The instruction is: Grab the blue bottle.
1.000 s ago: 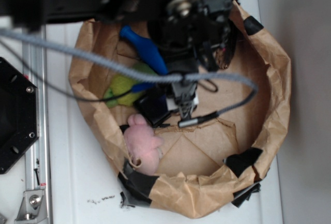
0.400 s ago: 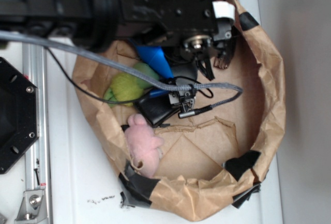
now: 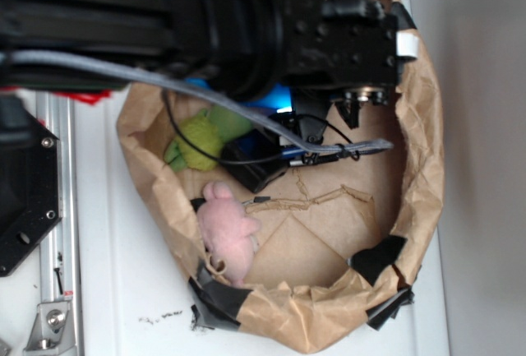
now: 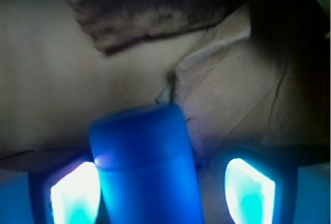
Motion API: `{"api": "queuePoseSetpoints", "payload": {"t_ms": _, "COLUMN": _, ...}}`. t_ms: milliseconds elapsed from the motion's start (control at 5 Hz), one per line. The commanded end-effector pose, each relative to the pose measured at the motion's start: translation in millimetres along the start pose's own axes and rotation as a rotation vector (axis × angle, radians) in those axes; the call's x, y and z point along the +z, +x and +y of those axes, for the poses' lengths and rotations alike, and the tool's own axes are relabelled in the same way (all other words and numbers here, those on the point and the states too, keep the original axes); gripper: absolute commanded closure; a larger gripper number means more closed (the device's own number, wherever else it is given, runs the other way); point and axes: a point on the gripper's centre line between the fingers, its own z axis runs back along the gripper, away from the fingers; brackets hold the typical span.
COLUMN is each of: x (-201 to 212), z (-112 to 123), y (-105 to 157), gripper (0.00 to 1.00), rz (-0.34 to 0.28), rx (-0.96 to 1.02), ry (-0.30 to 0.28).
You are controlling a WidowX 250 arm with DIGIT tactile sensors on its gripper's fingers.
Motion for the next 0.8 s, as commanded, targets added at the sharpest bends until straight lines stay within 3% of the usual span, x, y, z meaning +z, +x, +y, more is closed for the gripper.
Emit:
{"api": "queuePoseSetpoints", "payload": {"t_ms": 0, "x": 13.6, "z": 29.3, "y": 21.5, "gripper": 0.0, "rz": -0.065, "rx": 0.021, "ry": 0.021}}
{"api": "queuePoseSetpoints", "payload": {"t_ms": 200, "x": 27.5, "z": 35.8, "y": 9.8, "gripper": 1.0, "rz": -0.104, "rx": 0.07, "ry": 0.002}}
{"api": "queuePoseSetpoints", "payload": {"t_ms": 400, "x": 40.0, "z": 43.4, "y": -5.1, "gripper": 1.0, "rz": -0.13, "rx": 0.118, "ry": -0.067}}
{"api": "queuePoseSetpoints", "payload": {"t_ms": 600, "x": 71.8, "z": 44.2, "y": -8.5, "gripper": 1.0, "rz": -0.159, "rx": 0.124, "ry": -0.177}}
